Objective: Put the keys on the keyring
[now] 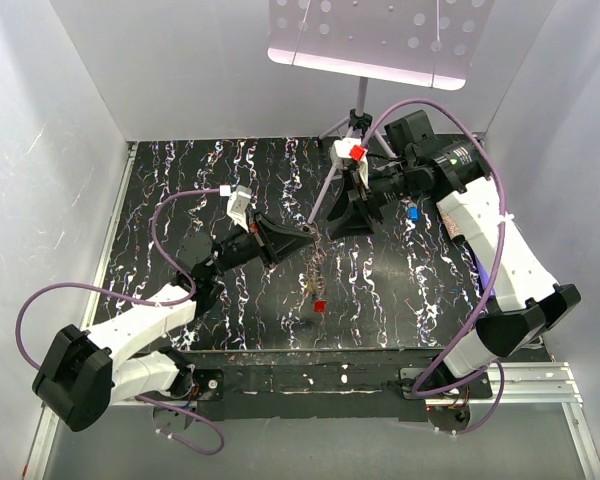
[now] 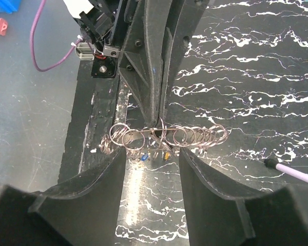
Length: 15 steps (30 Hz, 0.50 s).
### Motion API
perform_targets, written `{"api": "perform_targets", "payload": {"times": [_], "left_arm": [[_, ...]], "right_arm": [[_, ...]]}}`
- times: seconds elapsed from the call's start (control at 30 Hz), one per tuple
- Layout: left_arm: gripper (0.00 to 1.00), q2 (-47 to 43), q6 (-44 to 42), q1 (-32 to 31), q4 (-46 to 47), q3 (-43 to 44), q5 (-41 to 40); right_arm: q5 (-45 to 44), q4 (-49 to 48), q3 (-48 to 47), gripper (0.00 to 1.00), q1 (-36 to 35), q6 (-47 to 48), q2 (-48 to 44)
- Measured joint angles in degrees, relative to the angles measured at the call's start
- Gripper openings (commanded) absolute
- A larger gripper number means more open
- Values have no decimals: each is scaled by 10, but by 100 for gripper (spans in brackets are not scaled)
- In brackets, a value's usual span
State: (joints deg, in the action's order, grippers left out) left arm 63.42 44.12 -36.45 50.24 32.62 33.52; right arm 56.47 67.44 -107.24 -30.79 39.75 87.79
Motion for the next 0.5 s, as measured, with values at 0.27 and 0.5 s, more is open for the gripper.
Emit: {"api": "perform_targets", "payload": {"times": [0.27, 0.5], "left_arm": [[0, -4, -6, 0, -41, 1, -14], [0, -5, -6, 0, -42, 1, -16]], "right_arm": [[-3, 2, 0, 54, 13, 12, 0], [-7, 33, 0, 53, 22, 61, -1]]}}
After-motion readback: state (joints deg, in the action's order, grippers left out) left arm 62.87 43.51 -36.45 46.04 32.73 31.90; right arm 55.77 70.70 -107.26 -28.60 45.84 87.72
